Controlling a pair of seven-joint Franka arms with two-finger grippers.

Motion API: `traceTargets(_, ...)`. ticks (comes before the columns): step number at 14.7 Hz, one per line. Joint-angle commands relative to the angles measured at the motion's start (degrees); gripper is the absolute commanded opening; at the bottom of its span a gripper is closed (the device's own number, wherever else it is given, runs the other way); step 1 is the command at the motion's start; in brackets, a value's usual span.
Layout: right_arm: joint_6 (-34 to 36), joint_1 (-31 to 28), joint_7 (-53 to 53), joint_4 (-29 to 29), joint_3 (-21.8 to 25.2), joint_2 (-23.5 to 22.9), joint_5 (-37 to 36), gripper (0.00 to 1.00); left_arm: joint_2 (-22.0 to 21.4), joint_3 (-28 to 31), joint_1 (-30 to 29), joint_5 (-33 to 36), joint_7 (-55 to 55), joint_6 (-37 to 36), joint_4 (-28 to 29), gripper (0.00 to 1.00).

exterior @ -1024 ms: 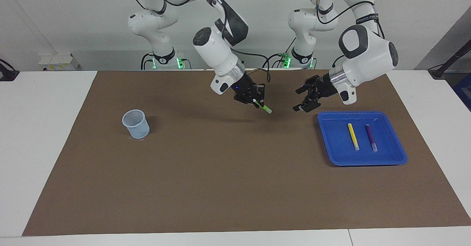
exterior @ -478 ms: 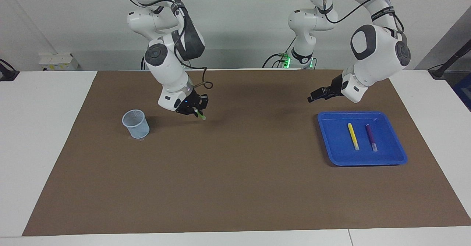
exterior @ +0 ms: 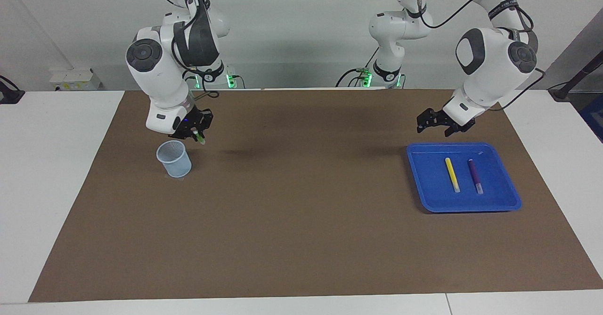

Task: Transfer and insert pens with both arms
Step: 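Insert the green pen into the white cup with the right gripper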

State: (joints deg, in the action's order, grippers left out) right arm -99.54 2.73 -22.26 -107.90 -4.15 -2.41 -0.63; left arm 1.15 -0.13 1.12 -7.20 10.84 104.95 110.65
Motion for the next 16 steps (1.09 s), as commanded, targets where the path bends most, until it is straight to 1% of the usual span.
traceTargets(1, 4.4, -0.5, -1.7, 2.4, -0.9, -0.3, -4.5, 0.0, 0.8, -0.2, -2.6, 2.1, 3.0, 4.5, -0.1, 1.0)
traceTargets(3, 3.5, -0.5, -5.0, 2.3, -1.0, -0.3, -8.3, 0.0, 0.9, -0.2, -2.7, 5.1, 3.9, 5.9, -0.1, 1.0)
traceTargets(4, 1.7, -1.0, -7.7, 1.9, -0.9, -0.4, -9.5, 0.0, 1.0, -0.2, -2.7, 6.0, 4.5, 6.8, 0.1, 1.0)
traceTargets(7, -6.8, -4.3, -15.8, -0.3, -0.9, -0.9, -10.9, 0.0, 1.0, -0.3, -4.4, 6.1, 4.8, 9.0, 0.4, 1.0)
traceTargets(10, -10.5, -5.0, -15.8, -2.3, -0.9, -1.0, -10.9, 0.0, 1.1, -0.3, -4.5, 6.1, 4.7, 9.1, 0.3, 1.0)
traceTargets(13, -15.5, -5.0, -15.0, -6.0, -0.9, -0.9, -10.7, 0.0, 1.1, -0.3, -4.5, 6.0, 4.5, 9.1, -0.1, 1.0)
traceTargets(14, -17.1, -5.1, -13.3, -7.8, -0.9, -0.6, -10.7, 0.0, 1.0, -0.3, -4.5, 6.0, 4.5, 9.3, 0.4, 1.0)
traceTargets(16, -17.2, -5.4, -10.5, -8.8, -0.9, -0.2, -10.7, 0.42, 1.1, -0.3, -4.2, 6.1, 5.2, 10.2, 0.4, 1.0)
